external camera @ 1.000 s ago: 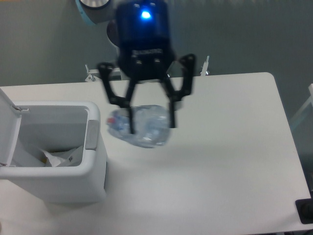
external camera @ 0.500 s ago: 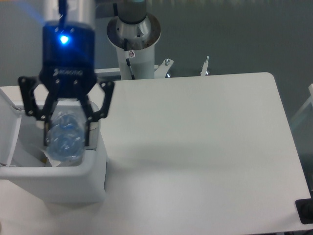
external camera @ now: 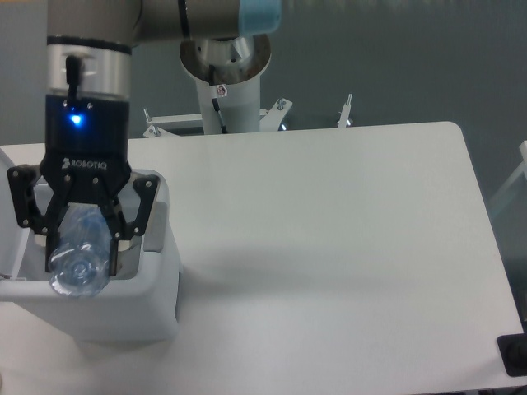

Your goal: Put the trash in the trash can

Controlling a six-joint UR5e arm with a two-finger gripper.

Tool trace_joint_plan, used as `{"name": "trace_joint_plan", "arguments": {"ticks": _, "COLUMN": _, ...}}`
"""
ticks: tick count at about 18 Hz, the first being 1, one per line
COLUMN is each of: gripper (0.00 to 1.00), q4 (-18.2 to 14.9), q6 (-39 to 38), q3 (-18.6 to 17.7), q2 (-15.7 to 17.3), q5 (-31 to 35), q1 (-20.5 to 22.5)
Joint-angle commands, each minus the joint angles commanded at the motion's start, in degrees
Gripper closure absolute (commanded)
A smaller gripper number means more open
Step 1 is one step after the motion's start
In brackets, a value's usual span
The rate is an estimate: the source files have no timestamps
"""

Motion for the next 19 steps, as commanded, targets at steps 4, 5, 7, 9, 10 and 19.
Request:
{"name": "trace_joint_plan", "arguments": {"ticks": 4, "gripper": 0.0, "q4": -0.3, "q6": 0.3, "q3": -1.4, "q2": 1.6, "q5": -0.1, "q1": -0.2}}
{"name": "trace_joint_plan", "arguments": {"ticks": 5, "gripper": 0.0, "q4": -0.4, "q6": 0.4, "q3": -1.5, "q2": 1.8, "q5": -0.1, "q1": -0.1}}
{"name": "trace_joint_plan", "arguments": {"ticks": 7, "gripper": 0.0, "q4": -0.4, "q6": 2.4, "q3": -1.5, "q2": 1.6, "q5": 0.6, "q1": 0.6}}
{"name": "trace_joint_plan", "arguments": {"ticks": 9, "gripper": 0.0, "q4": -0.5, "q6": 4.9, "q3": -1.9, "q2": 1.8, "q5": 2.6, "q1": 3.5}}
{"name": "trace_joint_plan", "arguments": {"ticks": 10, "gripper": 0.0, "q4": -0.6, "q6": 5.6, "q3": -1.9, "q2": 1.9, "q5": 3.0, "q1": 5.0}}
{"name": "trace_joint_plan", "arguments": {"ticks": 19, "gripper": 0.0, "q4": -10.4, "q6": 25.8, "q3": -4.0, "q2": 3.4, "q5": 8.2, "q1": 10.9}}
